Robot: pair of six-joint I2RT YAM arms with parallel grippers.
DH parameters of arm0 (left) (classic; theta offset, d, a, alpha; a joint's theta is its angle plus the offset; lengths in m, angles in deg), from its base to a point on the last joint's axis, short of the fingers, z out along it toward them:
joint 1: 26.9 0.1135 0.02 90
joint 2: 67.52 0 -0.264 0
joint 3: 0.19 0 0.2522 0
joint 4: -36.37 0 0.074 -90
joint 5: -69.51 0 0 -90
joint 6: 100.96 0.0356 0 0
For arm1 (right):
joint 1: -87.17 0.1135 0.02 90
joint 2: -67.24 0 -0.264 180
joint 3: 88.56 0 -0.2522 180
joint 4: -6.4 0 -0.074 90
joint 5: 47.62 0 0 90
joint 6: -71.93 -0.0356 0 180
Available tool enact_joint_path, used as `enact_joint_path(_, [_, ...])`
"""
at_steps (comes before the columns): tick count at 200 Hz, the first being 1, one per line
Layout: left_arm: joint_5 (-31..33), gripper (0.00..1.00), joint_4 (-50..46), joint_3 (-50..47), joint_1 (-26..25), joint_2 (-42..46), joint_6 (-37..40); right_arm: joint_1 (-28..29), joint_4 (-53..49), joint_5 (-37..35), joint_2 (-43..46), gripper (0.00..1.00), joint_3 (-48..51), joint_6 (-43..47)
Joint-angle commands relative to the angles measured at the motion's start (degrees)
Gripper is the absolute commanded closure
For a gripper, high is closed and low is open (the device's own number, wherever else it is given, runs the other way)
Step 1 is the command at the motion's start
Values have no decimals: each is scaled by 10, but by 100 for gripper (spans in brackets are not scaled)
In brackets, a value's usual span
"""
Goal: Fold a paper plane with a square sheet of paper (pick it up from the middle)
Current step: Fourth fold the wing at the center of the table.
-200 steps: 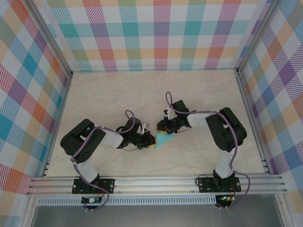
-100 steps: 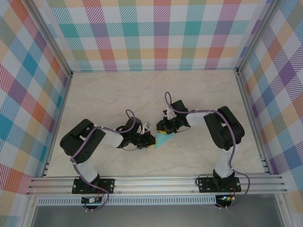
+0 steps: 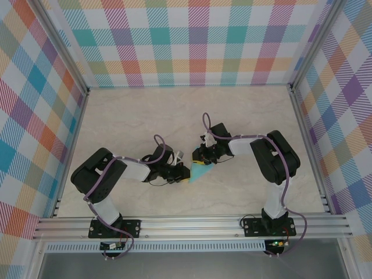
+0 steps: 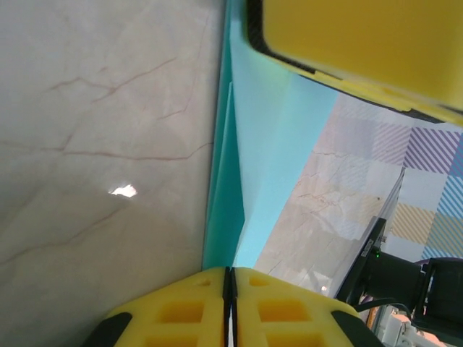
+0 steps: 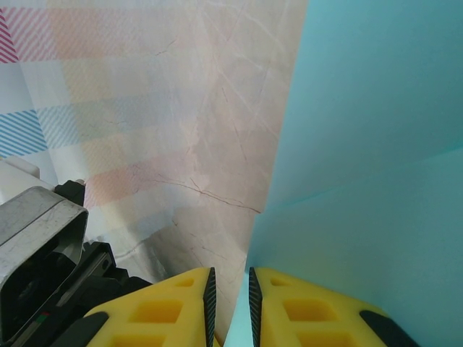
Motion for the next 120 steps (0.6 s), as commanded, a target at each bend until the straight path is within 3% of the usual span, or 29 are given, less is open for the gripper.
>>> enact_joint_path(1, [4, 95, -51, -10, 7, 18, 19, 3, -9, -28, -25, 78, 19, 12])
enact_joint_path(44, [4, 100, -61, -10, 3, 2, 18, 3, -8, -35, -35, 78, 26, 11])
enact_joint_path(120, [-13, 95, -92, -2, -1, -9, 21, 3, -9, -47, -42, 78, 44, 13])
